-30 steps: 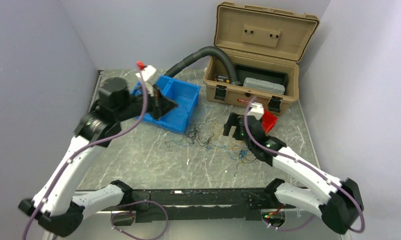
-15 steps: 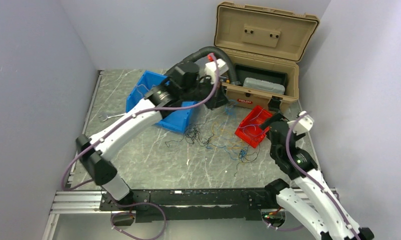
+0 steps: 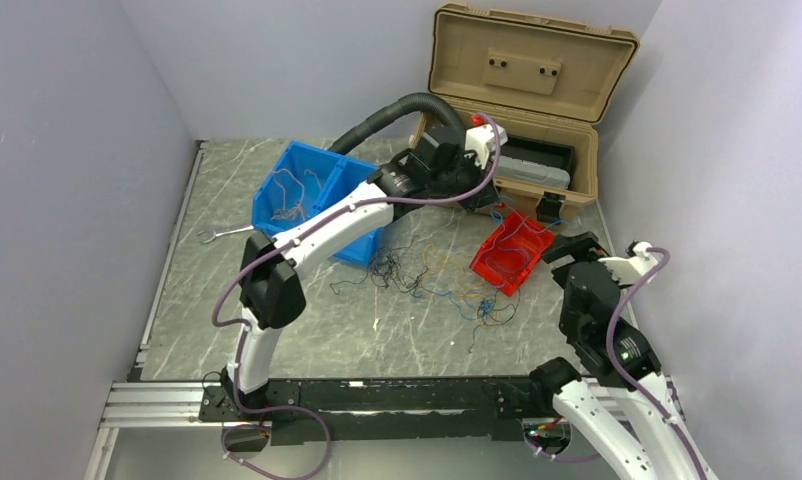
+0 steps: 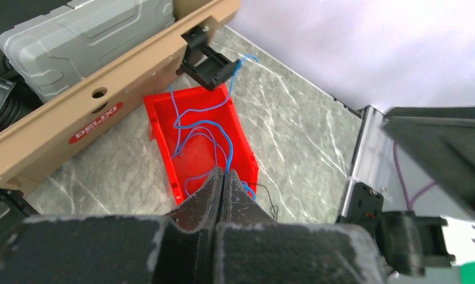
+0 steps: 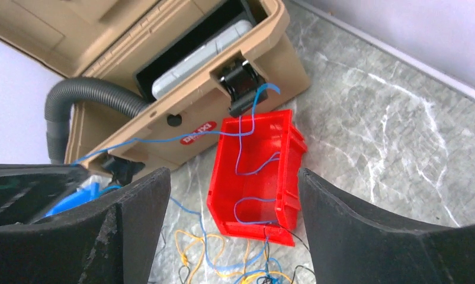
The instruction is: Untangle the cables
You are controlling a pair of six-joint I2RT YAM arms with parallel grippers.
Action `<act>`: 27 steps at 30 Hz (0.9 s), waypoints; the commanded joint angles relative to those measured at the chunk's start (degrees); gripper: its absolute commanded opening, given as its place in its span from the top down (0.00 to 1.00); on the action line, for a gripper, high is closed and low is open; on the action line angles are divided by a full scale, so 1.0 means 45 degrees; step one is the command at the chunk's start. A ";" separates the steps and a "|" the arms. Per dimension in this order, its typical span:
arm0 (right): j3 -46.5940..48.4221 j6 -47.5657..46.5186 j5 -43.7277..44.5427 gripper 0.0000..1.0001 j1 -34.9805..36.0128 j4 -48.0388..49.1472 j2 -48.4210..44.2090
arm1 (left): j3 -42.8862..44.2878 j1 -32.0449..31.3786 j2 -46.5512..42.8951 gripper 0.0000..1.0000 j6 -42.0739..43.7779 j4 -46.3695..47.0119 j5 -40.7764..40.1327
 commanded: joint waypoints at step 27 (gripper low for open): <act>0.0375 -0.6276 -0.5744 0.09 -0.0001 0.2389 0.1050 | 0.0738 -0.0257 0.0306 1.00 -0.0111 0.3348 -0.1279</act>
